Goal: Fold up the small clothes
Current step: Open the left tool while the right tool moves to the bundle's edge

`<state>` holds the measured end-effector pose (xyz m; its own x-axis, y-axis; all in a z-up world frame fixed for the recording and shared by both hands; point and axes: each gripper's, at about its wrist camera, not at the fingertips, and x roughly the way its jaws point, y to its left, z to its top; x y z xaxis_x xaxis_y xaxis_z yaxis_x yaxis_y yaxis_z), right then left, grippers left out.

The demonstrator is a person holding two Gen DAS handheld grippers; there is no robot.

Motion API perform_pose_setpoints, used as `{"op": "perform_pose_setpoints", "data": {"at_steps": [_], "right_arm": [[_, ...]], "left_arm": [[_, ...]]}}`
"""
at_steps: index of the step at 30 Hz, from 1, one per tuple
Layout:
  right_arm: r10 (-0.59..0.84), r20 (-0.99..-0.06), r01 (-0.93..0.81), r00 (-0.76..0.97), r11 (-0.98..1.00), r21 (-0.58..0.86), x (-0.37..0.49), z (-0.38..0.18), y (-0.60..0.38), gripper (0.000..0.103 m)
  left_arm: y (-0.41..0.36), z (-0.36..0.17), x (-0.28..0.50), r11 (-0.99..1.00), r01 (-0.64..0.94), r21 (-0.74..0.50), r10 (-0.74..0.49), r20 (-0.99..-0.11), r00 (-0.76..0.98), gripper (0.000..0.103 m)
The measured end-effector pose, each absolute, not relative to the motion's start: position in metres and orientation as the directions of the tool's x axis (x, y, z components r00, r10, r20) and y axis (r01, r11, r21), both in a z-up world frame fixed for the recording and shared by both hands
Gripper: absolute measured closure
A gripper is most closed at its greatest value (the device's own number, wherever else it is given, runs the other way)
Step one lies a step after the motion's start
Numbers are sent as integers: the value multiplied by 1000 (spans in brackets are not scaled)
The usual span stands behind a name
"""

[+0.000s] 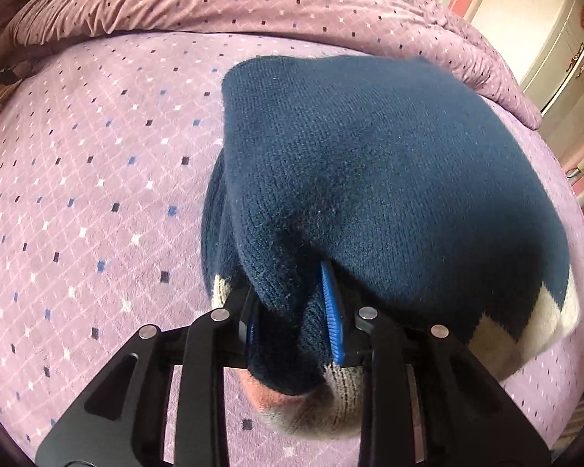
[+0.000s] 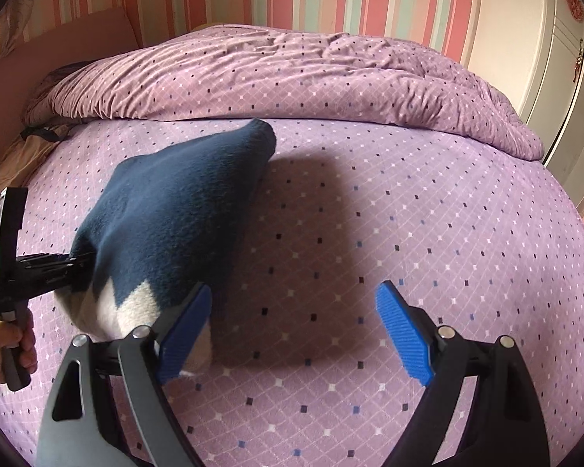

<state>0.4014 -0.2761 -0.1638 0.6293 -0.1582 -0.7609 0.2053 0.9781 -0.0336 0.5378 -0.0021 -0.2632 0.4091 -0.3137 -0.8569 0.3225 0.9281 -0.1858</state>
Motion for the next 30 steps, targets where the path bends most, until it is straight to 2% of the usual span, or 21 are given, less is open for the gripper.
{"op": "perform_pose_setpoints", "data": {"at_steps": [2,4,6,8,10,15,18,20,21,22,24,30], "right_arm": [[-141,-753,196,643,980,-16,399,-159,-274,16],[-115,-747,174,655,985,2,398,-154,-272,14],[-92,-742,143,664,990,5,399,-152,-267,13],[-70,-745,118,663,993,11,402,-152,-264,13],[-27,-742,84,669,996,40,406,-151,-258,13],[141,-727,-14,672,984,178,419,-158,-242,12],[222,-718,-64,660,968,241,431,-162,-231,12],[270,-714,-91,646,956,278,435,-165,-224,14],[289,-719,-108,632,951,288,439,-168,-219,18],[299,-726,-121,619,950,289,442,-171,-216,27],[303,-755,-135,581,951,278,447,-181,-208,38],[221,-822,-114,524,975,190,451,-211,-201,39]], "left_arm": [[3,-258,536,933,308,-186,-309,-852,423,61],[14,-250,530,948,277,-157,-272,-850,451,24],[23,-243,525,953,250,-170,-270,-850,453,17],[27,-240,522,955,238,-179,-271,-852,448,15],[31,-231,514,961,225,-158,-250,-847,470,4],[47,-206,499,973,200,-119,-207,-833,512,3],[60,-196,493,974,181,-135,-211,-832,513,3],[67,-188,489,974,176,-140,-213,-826,522,3],[68,-187,488,976,175,-132,-206,-825,526,3],[70,-185,485,977,174,-119,-195,-823,533,3],[74,-182,482,979,175,-105,-185,-818,545,3],[82,-188,484,983,152,-99,-167,-821,545,3]]}}
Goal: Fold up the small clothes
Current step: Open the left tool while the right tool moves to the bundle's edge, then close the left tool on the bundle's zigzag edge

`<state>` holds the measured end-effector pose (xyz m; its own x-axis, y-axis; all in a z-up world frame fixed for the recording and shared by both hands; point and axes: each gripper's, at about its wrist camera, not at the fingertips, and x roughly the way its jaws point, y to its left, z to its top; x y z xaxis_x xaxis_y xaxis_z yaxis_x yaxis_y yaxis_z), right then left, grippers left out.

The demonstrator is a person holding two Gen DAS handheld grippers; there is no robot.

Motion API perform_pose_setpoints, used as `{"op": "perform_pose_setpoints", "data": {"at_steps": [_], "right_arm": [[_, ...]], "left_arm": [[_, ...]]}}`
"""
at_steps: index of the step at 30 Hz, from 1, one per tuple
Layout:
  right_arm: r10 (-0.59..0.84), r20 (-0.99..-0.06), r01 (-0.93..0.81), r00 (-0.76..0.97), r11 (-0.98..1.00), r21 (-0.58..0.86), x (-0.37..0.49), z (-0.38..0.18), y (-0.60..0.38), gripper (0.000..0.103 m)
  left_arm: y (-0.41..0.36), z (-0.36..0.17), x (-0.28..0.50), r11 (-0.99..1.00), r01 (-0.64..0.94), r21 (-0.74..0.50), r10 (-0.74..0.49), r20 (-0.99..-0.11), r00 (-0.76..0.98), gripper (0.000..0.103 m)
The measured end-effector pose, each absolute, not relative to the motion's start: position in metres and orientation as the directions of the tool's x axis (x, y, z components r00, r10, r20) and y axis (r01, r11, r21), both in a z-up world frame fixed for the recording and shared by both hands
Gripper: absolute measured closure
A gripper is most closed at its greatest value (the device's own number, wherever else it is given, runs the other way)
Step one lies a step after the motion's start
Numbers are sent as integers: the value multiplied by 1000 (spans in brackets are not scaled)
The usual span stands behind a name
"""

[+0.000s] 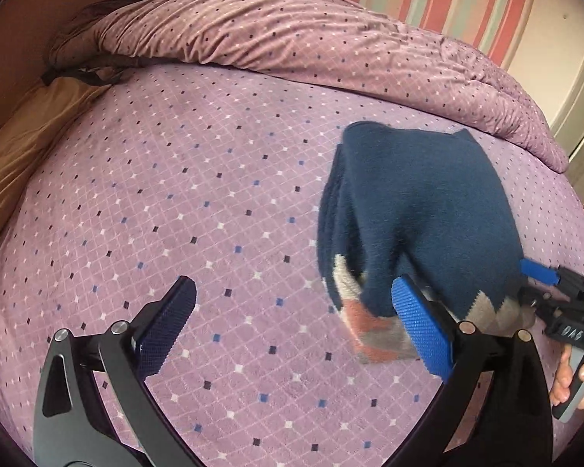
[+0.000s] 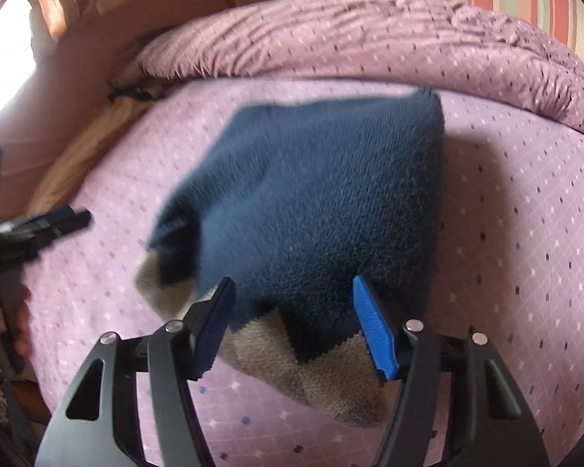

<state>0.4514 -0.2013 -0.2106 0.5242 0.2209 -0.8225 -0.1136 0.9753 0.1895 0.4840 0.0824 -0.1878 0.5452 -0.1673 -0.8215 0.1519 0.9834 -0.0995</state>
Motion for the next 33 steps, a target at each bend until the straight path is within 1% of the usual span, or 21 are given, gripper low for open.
{"op": "perform_pose_setpoints", "data": {"at_steps": [3,5,6,7,9,10,12,15,19,29,31,33], "right_arm": [[138,-845,-125,517,988,85,449,-220,-195,39],[139,-844,-132,519,988,81,448,-213,-196,38],[134,-840,-133,525,988,75,447,-208,-196,32],[131,-829,-128,543,989,72,445,-198,-197,16],[111,-781,-102,614,993,61,436,-177,-203,5],[110,-764,-96,636,993,64,434,-169,-206,2],[100,-736,-77,669,995,65,428,-155,-216,2],[65,-743,-48,666,998,45,428,-149,-227,2],[10,-762,21,648,999,32,427,-153,-248,2],[-54,-768,134,638,990,42,418,-166,-271,2],[-49,-769,146,638,988,58,416,-168,-275,2],[-50,-767,159,640,985,69,415,-170,-279,2]], "left_arm": [[82,-190,485,983,149,-108,-172,-825,538,3],[79,-191,485,982,156,-108,-176,-826,535,3],[75,-191,485,981,164,-104,-176,-830,529,3],[71,-191,486,980,176,-98,-177,-834,522,3],[65,-190,487,977,191,-92,-179,-838,516,3],[62,-190,487,976,197,-94,-184,-838,514,3],[54,-191,489,972,212,-105,-200,-841,503,3],[42,-195,491,967,233,-102,-206,-850,485,3],[30,-198,493,965,249,-85,-199,-855,479,3],[26,-204,500,966,253,-47,-170,-854,491,3],[27,-210,503,961,266,-70,-194,-858,475,3],[32,-220,507,955,266,-132,-244,-861,447,3]]}}
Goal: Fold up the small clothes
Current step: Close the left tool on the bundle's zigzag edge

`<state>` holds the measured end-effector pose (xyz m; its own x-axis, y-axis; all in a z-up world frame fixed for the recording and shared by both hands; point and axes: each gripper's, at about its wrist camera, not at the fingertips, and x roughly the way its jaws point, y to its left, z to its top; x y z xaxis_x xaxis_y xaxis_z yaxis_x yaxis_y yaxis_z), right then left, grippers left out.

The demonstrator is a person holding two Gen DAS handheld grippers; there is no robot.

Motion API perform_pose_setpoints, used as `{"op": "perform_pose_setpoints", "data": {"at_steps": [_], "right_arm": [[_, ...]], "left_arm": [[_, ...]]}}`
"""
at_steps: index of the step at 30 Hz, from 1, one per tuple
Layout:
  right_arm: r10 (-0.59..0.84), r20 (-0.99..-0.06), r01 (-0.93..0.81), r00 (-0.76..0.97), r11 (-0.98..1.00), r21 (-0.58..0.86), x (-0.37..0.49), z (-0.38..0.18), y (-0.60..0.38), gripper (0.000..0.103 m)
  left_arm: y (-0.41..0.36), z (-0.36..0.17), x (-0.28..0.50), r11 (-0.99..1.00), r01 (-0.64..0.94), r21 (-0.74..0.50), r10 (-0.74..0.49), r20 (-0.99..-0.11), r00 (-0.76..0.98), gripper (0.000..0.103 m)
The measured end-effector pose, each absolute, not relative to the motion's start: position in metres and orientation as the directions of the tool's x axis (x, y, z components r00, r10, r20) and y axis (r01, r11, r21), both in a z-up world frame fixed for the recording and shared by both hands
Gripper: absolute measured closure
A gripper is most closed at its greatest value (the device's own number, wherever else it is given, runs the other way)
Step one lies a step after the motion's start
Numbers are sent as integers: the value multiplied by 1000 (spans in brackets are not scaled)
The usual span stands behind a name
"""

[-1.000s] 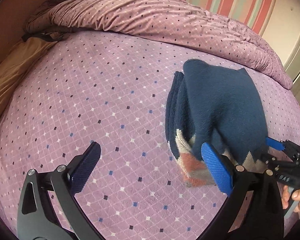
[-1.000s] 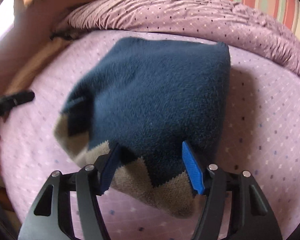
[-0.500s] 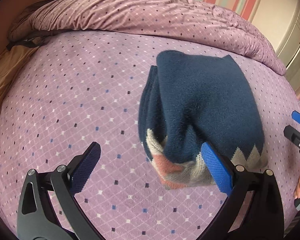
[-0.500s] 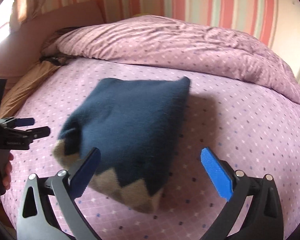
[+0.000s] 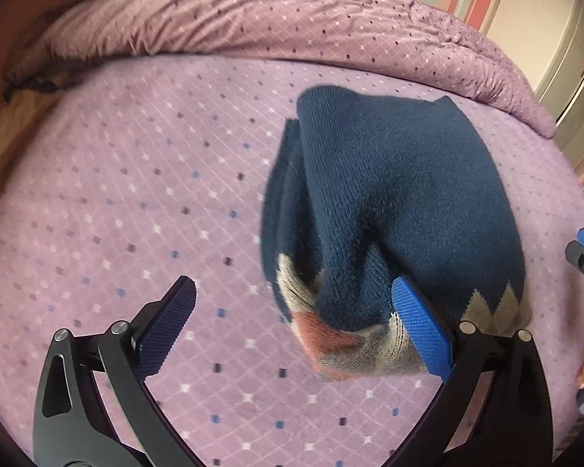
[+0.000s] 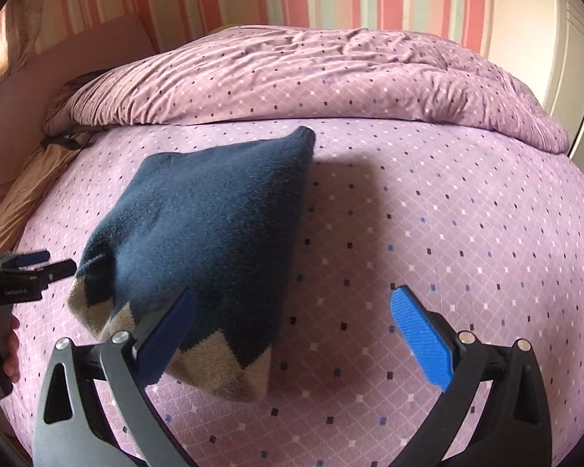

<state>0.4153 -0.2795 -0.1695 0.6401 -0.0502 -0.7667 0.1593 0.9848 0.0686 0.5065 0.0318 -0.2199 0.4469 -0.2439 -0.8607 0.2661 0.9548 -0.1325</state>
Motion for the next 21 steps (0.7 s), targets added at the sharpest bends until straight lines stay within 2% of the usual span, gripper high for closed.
{"op": "perform_pose_setpoints", "data": {"at_steps": [10,18,21], "right_arm": [[-76,-769,151,635,988,27,412,-184,-281,2],[-74,-773,141,630,990,20,410,-194,-279,2],[-68,-775,147,628,989,32,411,-199,-281,2]], "left_arm": [[49,-276,529,830,219,-512,-557,-770,312,3],[60,-313,533,658,116,-744,-747,-626,221,3],[56,-322,532,622,103,-777,-778,-597,196,3]]}}
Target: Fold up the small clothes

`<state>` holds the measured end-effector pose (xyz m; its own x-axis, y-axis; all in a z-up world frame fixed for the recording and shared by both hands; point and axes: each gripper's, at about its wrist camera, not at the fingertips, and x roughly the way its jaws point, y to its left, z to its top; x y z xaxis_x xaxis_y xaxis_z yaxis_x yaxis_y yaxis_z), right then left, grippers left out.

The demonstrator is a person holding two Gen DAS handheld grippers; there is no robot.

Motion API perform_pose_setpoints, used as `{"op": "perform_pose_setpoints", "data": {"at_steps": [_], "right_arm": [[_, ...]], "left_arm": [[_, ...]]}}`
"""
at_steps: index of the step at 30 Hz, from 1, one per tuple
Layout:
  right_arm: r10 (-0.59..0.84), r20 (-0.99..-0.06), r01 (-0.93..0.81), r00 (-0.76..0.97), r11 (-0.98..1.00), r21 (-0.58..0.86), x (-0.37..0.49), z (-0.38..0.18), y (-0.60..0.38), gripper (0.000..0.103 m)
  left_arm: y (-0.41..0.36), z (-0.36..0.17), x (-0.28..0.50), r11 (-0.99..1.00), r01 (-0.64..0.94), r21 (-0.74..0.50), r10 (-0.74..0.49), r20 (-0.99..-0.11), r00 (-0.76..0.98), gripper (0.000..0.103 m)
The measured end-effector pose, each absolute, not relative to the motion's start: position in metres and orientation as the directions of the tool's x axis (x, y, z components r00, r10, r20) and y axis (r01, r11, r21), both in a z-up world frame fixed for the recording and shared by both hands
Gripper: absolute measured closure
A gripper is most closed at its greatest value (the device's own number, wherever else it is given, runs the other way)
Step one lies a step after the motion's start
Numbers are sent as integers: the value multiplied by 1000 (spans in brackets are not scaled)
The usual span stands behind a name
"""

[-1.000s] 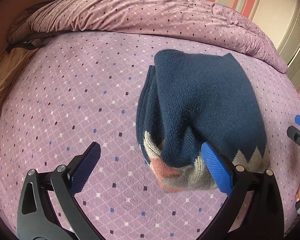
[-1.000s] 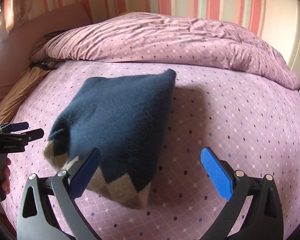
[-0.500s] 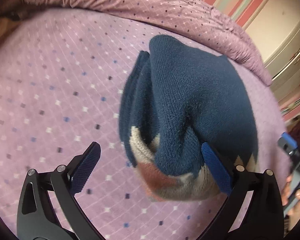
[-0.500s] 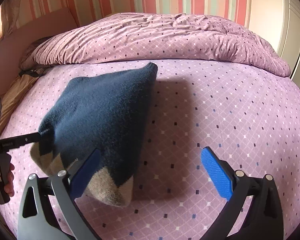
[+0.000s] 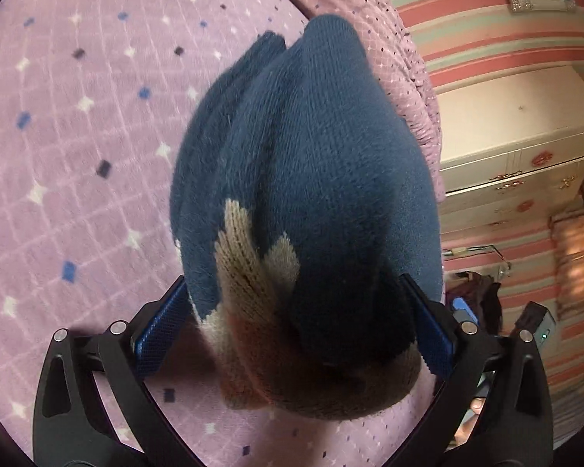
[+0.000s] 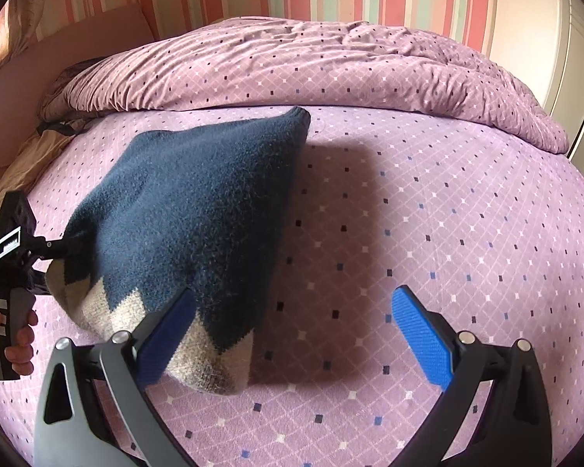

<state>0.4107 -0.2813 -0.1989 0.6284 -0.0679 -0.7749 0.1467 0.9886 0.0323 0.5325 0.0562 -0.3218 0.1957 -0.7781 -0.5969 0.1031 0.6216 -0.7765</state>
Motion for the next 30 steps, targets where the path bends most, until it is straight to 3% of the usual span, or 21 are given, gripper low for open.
{"op": "perform_pose_setpoints", "data": {"at_steps": [8,13,21,27,30], "right_arm": [[-21,-775,155,632,983,99,413,-207,-284,2],[50,-764,171,643,963,207,423,-210,-296,2],[422,-694,200,583,754,626,462,-264,-335,2],[596,-594,231,540,574,786,477,-315,-337,2],[600,-579,228,553,559,797,477,-319,-327,2]], "left_arm": [[21,-325,527,609,159,-777,-793,-604,84,3],[9,-330,540,576,85,-813,-817,-572,70,3],[-4,-324,536,597,87,-798,-802,-593,65,3],[-3,-319,544,609,93,-788,-793,-606,57,3],[-12,-314,546,626,99,-773,-779,-624,56,3]]}}
